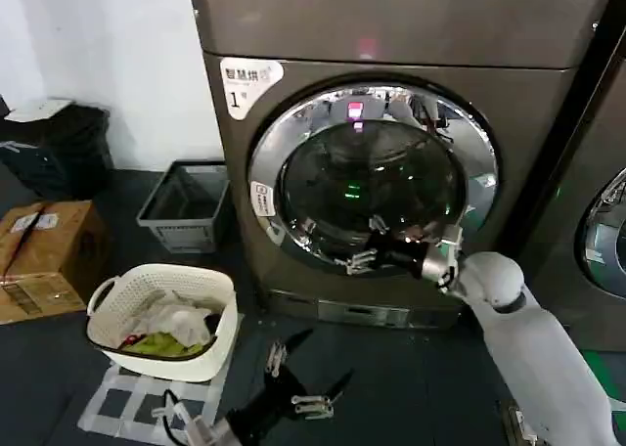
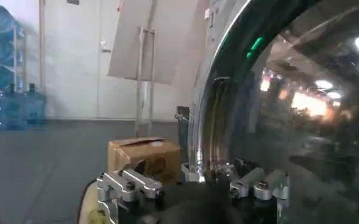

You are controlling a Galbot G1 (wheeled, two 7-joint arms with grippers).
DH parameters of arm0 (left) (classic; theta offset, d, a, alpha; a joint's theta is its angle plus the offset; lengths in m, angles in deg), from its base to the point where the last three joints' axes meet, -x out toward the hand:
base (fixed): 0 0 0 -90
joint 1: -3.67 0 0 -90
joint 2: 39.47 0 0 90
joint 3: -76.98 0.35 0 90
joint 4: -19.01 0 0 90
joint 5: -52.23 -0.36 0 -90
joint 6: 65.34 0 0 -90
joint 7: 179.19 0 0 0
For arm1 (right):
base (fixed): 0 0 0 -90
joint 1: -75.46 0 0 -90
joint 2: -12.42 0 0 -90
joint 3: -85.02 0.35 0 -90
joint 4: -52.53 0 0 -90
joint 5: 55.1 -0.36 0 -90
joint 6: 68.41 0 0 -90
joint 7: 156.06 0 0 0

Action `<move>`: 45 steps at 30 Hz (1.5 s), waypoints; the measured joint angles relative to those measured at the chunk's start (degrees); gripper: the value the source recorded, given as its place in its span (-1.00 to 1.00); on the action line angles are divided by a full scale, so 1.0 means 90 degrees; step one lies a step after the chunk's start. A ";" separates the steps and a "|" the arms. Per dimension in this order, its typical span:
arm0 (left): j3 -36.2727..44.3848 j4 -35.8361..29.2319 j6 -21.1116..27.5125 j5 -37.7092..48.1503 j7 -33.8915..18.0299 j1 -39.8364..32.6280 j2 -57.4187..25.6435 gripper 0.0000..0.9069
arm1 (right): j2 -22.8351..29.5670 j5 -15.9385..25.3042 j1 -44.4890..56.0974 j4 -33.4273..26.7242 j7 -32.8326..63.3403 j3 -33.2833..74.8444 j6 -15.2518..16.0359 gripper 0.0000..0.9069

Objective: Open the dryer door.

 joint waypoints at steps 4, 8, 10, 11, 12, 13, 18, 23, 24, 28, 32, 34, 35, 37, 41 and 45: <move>-0.0009 0.0000 0.0002 -0.0001 0.0000 0.0011 0.0024 1.00 | 0.0114 0.0040 -0.0111 -0.0078 0.0044 -0.0163 -0.0003 1.00; -0.0012 0.0001 0.0004 -0.0021 0.0007 0.0027 0.0052 1.00 | 0.0244 0.0079 -0.0220 -0.0210 0.0098 -0.0322 -0.0017 1.00; -0.0014 0.0004 0.0005 -0.0022 0.0007 0.0026 0.0058 1.00 | 0.0283 0.0080 -0.0267 -0.0252 0.0119 -0.0378 -0.0025 1.00; -0.0016 0.0006 0.0004 -0.0022 0.0007 0.0025 0.0058 1.00 | 0.0310 0.0085 -0.0299 -0.0281 0.0128 -0.0411 -0.0037 1.00; -0.0016 0.0009 0.0004 -0.0022 0.0008 0.0020 0.0056 1.00 | 0.0335 0.0089 -0.0330 -0.0311 0.0137 -0.0437 -0.0040 1.00; -0.0016 0.0012 0.0005 -0.0018 0.0008 0.0014 0.0055 1.00 | 0.0354 0.0090 -0.0351 -0.0334 0.0145 -0.0457 -0.0043 1.00; -0.0027 0.0027 0.0004 -0.0004 0.0009 0.0017 0.0064 1.00 | 0.0475 0.0096 -0.0492 -0.0509 0.0225 -0.0577 -0.0054 1.00; -0.0028 0.0033 0.0004 0.0012 0.0009 0.0002 0.0061 1.00 | 0.0592 0.0105 -0.0620 -0.0690 0.0281 -0.0689 -0.0064 1.00; -0.0027 0.0035 0.0004 0.0020 0.0010 -0.0002 0.0056 1.00 | 0.0610 0.0136 -0.0641 -0.0724 0.0285 -0.0721 -0.0075 1.00; -0.0026 0.0039 0.0005 0.0026 0.0010 -0.0009 0.0052 1.00 | 0.0716 0.0216 -0.0723 -0.0847 0.0292 -0.0836 -0.0104 1.00; -0.0024 0.0040 0.0001 0.0008 0.0013 0.0005 0.0060 1.00 | 0.0823 0.0215 -0.0811 -0.0945 0.0332 -0.0904 -0.0102 1.00; -0.0024 0.0040 0.0001 0.0004 0.0019 0.0022 0.0058 1.00 | 0.0865 0.0254 -0.0850 -0.1004 0.0339 -0.0952 -0.0108 1.00; -0.0024 0.0040 0.0000 0.0003 0.0020 0.0025 0.0058 1.00 | 0.0876 0.0278 -0.0863 -0.1025 0.0338 -0.0969 -0.0120 1.00; -0.0026 0.0040 0.0000 -0.0001 0.0020 0.0028 0.0057 1.00 | 0.0913 0.0288 -0.0885 -0.1073 0.0336 -0.0997 -0.0135 1.00; -0.0033 0.0024 -0.0005 -0.0018 -0.0043 0.0046 0.0089 1.00 | 0.1009 0.0311 -0.0964 -0.1205 0.0346 -0.1067 -0.0165 1.00; -0.0033 0.0017 -0.0014 -0.0025 -0.0056 0.0072 0.0094 1.00 | 0.1091 0.0311 -0.1043 -0.1324 0.0383 -0.1101 -0.0183 1.00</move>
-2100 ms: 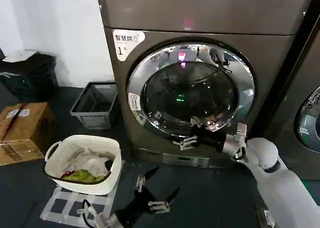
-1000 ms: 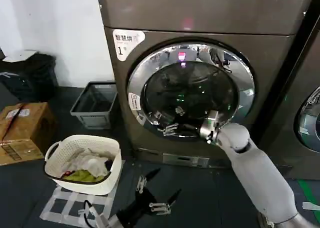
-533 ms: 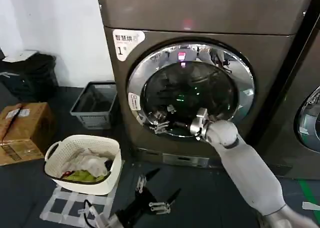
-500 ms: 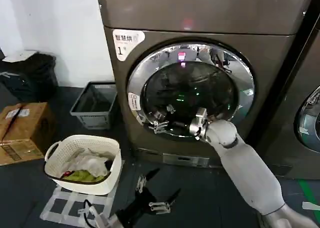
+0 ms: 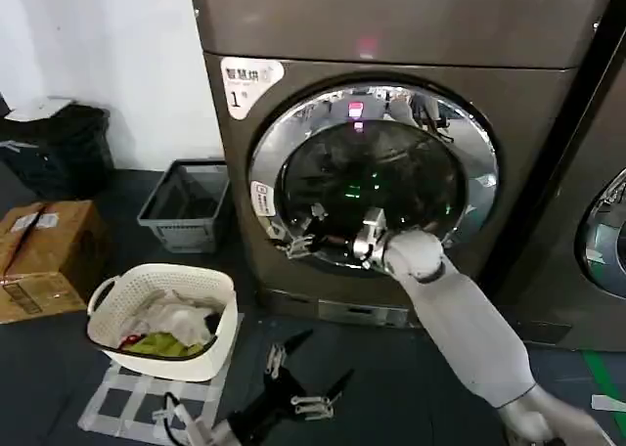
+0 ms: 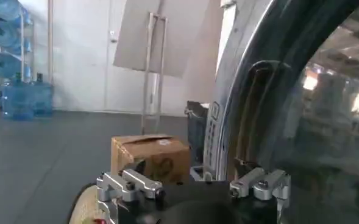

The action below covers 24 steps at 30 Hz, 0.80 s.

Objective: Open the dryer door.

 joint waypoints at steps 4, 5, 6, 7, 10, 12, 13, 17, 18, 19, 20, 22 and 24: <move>-0.0004 -0.0009 -0.0001 0.0007 0.0000 -0.0008 0.0001 1.00 | 0.0059 0.0016 -0.0106 -0.0165 0.0014 -0.0037 -0.0055 1.00; -0.0005 -0.0018 -0.0001 0.0009 0.0000 -0.0010 0.0004 1.00 | 0.0079 0.0019 -0.0133 -0.0210 0.0012 -0.0045 -0.0069 1.00; -0.0006 -0.0022 -0.0001 0.0008 0.0000 -0.0008 0.0006 1.00 | 0.0095 0.0019 -0.0152 -0.0245 0.0010 -0.0047 -0.0076 1.00; -0.0006 -0.0026 0.0000 0.0008 -0.0001 -0.0006 0.0007 1.00 | 0.0113 0.0019 -0.0172 -0.0281 0.0010 -0.0051 -0.0081 1.00; -0.0009 -0.0031 0.0003 -0.0002 -0.0020 0.0016 0.0014 1.00 | 0.0185 0.0020 -0.0231 -0.0371 0.0010 -0.0085 -0.0105 1.00; -0.0019 -0.0031 0.0003 -0.0006 -0.0026 0.0022 0.0014 1.00 | 0.0220 0.0020 -0.0252 -0.0416 0.0007 -0.0107 -0.0114 1.00; -0.0026 -0.0031 0.0003 -0.0005 -0.0029 0.0023 0.0014 1.00 | 0.0238 0.0020 -0.0263 -0.0435 0.0004 -0.0121 -0.0116 1.00; -0.0031 -0.0046 0.0002 0.0004 -0.0058 0.0024 0.0022 1.00 | 0.0317 0.0021 -0.0306 -0.0495 -0.0009 -0.0167 -0.0121 1.00; -0.0032 -0.0051 0.0002 0.0002 -0.0059 0.0025 0.0027 1.00 | 0.0333 0.0022 -0.0314 -0.0502 -0.0015 -0.0174 -0.0121 1.00; -0.0033 -0.0053 0.0002 0.0000 -0.0059 0.0027 0.0032 1.00 | 0.0350 0.0022 -0.0328 -0.0505 -0.0020 -0.0186 -0.0121 1.00; -0.0032 -0.0055 0.0002 -0.0001 -0.0059 0.0030 0.0036 1.00 | 0.0366 0.0022 -0.0338 -0.0505 -0.0025 -0.0197 -0.0121 1.00; -0.0033 -0.0059 0.0002 -0.0002 -0.0059 0.0039 0.0044 1.00 | 0.0374 0.0022 -0.0342 -0.0488 -0.0032 -0.0213 -0.0113 1.00; -0.0034 -0.0061 0.0002 -0.0005 -0.0060 0.0043 0.0046 1.00 | 0.0368 0.0019 -0.0334 -0.0427 -0.0073 -0.0238 -0.0096 1.00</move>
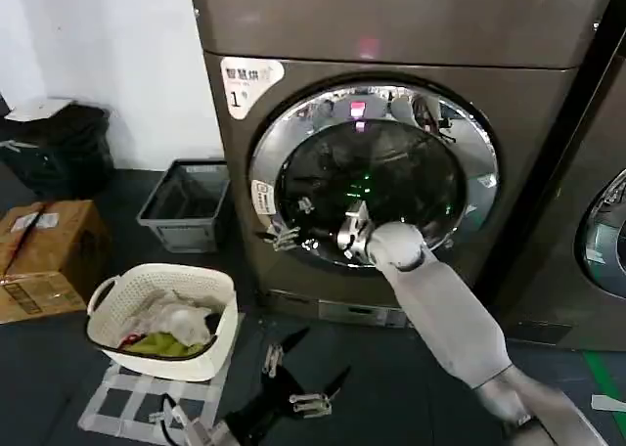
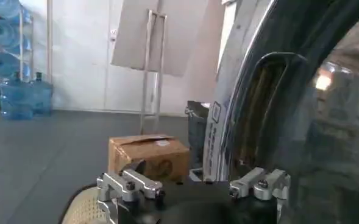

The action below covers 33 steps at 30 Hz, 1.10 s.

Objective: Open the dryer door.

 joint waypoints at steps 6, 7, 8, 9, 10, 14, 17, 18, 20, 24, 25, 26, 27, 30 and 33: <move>-0.0003 -0.0004 0.0000 -0.0001 -0.0001 -0.0022 -0.0002 1.00 | -0.0103 -0.0164 0.0134 0.0250 -0.0143 -0.0009 0.0069 1.00; -0.0004 0.0005 0.0000 -0.0001 -0.0004 -0.0028 0.0001 1.00 | -0.0132 -0.0184 0.0159 0.0308 -0.0172 -0.0007 0.0083 1.00; -0.0004 0.0016 0.0000 0.0000 -0.0007 -0.0031 0.0003 1.00 | -0.0167 -0.0210 0.0181 0.0380 -0.0206 -0.0007 0.0097 1.00; -0.0004 0.0025 0.0003 0.0007 -0.0009 -0.0032 0.0003 1.00 | -0.0198 -0.0242 0.0199 0.0446 -0.0246 -0.0007 0.0121 1.00; -0.0005 0.0022 0.0019 0.0053 -0.0010 -0.0032 0.0003 1.00 | -0.0233 -0.0280 0.0217 0.0512 -0.0284 -0.0008 0.0142 1.00; -0.0050 -0.0007 0.0067 0.0130 -0.0009 -0.0024 -0.0004 1.00 | -0.0358 -0.0357 0.0293 0.0754 -0.0505 0.0020 0.0247 1.00; -0.0090 -0.0021 0.0078 0.0138 -0.0010 -0.0008 -0.0025 1.00 | -0.0475 -0.0474 0.0369 0.0938 -0.0653 0.0055 0.0345 1.00; -0.0098 -0.0024 0.0083 0.0137 -0.0009 0.0007 -0.0034 1.00 | -0.0510 -0.0511 0.0394 0.1004 -0.0693 0.0074 0.0367 1.00; -0.0113 -0.0035 0.0096 0.0132 -0.0009 0.0035 -0.0045 1.00 | -0.0599 -0.0593 0.0447 0.1147 -0.0733 0.0112 0.0405 1.00; -0.0184 -0.0067 0.0111 0.0078 -0.0011 0.0093 -0.0058 1.00 | -0.0744 -0.0653 0.0537 0.1380 -0.0834 0.0180 0.0437 1.00; -0.0209 -0.0080 0.0124 0.0078 -0.0011 0.0113 -0.0060 1.00 | -0.0786 -0.0657 0.0570 0.1444 -0.0857 0.0192 0.0437 1.00; -0.0228 -0.0102 0.0135 0.0076 -0.0011 0.0136 -0.0062 1.00 | -0.0822 -0.0662 0.0597 0.1496 -0.0875 0.0204 0.0437 1.00; -0.0247 -0.0130 0.0137 0.0076 -0.0010 0.0159 -0.0061 1.00 | -0.0851 -0.0662 0.0618 0.1538 -0.0891 0.0215 0.0437 1.00; -0.0285 -0.0201 0.0143 0.0072 0.0002 0.0235 -0.0064 1.00 | -0.0901 -0.0659 0.0690 0.1654 -0.1005 0.0275 0.0463 1.00; -0.0338 -0.0264 0.0142 0.0061 0.0008 0.0304 -0.0069 1.00 | -0.0922 -0.0642 0.0782 0.1734 -0.1148 0.0346 0.0478 1.00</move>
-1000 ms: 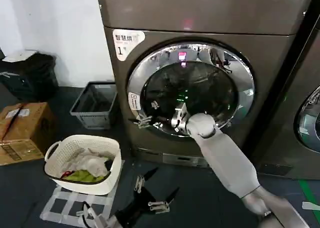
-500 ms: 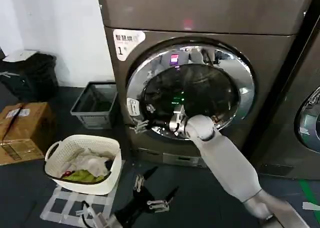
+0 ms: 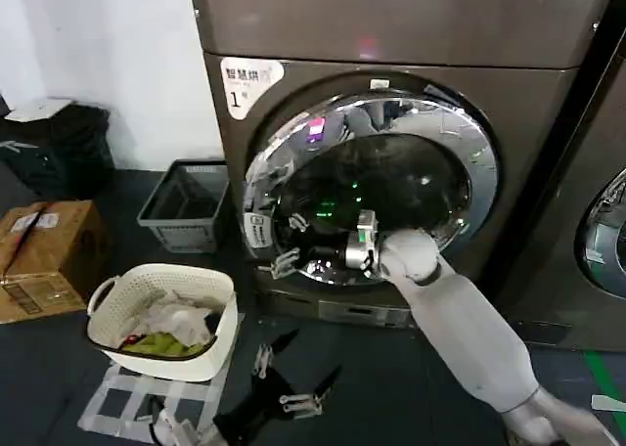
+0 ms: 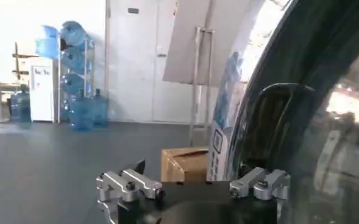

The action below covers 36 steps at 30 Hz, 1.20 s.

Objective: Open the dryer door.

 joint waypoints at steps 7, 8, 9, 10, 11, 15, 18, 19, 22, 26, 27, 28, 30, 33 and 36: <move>-0.0192 -0.0041 -0.0058 -0.0114 -0.0077 0.0144 -0.0076 1.00 | -0.0063 0.0007 0.0128 0.0172 -0.0134 0.0068 0.0005 1.00; -0.0234 -0.0050 -0.0070 -0.0136 -0.0079 0.0170 -0.0085 1.00 | -0.0064 0.0007 0.0136 0.0191 -0.0153 0.0075 0.0004 1.00; -0.0280 -0.0049 -0.0100 -0.0171 -0.0076 0.0195 -0.0090 1.00 | -0.0071 0.0005 0.0148 0.0212 -0.0166 0.0080 0.0004 1.00; -0.0336 -0.0037 -0.0136 -0.0184 -0.0053 0.0218 -0.0099 1.00 | -0.0080 0.0002 0.0163 0.0242 -0.0173 0.0082 0.0004 1.00; -0.0388 -0.0020 -0.0149 -0.0188 -0.0031 0.0231 -0.0114 1.00 | -0.0093 -0.0004 0.0174 0.0270 -0.0181 0.0088 0.0004 1.00; -0.0633 0.0000 -0.0151 -0.0229 -0.0015 0.0324 -0.0131 1.00 | -0.0159 -0.0024 0.0226 0.0375 -0.0211 0.0135 0.0004 1.00; -0.0828 -0.0064 -0.0055 -0.0230 -0.0056 0.0410 -0.0061 1.00 | -0.0197 -0.0038 0.0264 0.0427 -0.0236 0.0168 0.0001 1.00; -0.0898 -0.0077 -0.0020 -0.0229 -0.0090 0.0437 -0.0038 1.00 | -0.0208 -0.0041 0.0277 0.0449 -0.0250 0.0181 0.0001 1.00; -0.1122 -0.0108 0.0057 -0.0227 -0.0099 0.0517 0.0066 1.00 | -0.0214 -0.0042 0.0303 0.0484 -0.0298 0.0201 0.0001 1.00; -0.1417 -0.0165 0.0162 -0.0221 -0.0097 0.0585 0.0174 1.00 | -0.0221 -0.0042 0.0341 0.0550 -0.0380 0.0238 0.0004 1.00; -0.1485 -0.0183 0.0206 -0.0219 -0.0105 0.0585 0.0202 1.00 | -0.0228 -0.0046 0.0352 0.0569 -0.0394 0.0240 0.0005 1.00; -0.1552 -0.0203 0.0280 -0.0176 -0.0111 0.0585 0.0232 1.00 | -0.0240 -0.0057 0.0368 0.0596 -0.0413 0.0248 0.0010 1.00; -0.1705 -0.0248 0.0486 -0.0024 -0.0164 0.0567 0.0300 1.00 | -0.0257 -0.0066 0.0388 0.0640 -0.0435 0.0253 0.0012 1.00; -0.1949 -0.0312 0.0704 0.0105 -0.0178 0.0551 0.0334 1.00 | -0.0278 -0.0083 0.0415 0.0715 -0.0481 0.0260 0.0016 1.00; -0.2193 -0.0371 0.0880 0.0175 -0.0169 0.0538 0.0340 1.00 | -0.0309 -0.0091 0.0440 0.0773 -0.0544 0.0275 0.0018 1.00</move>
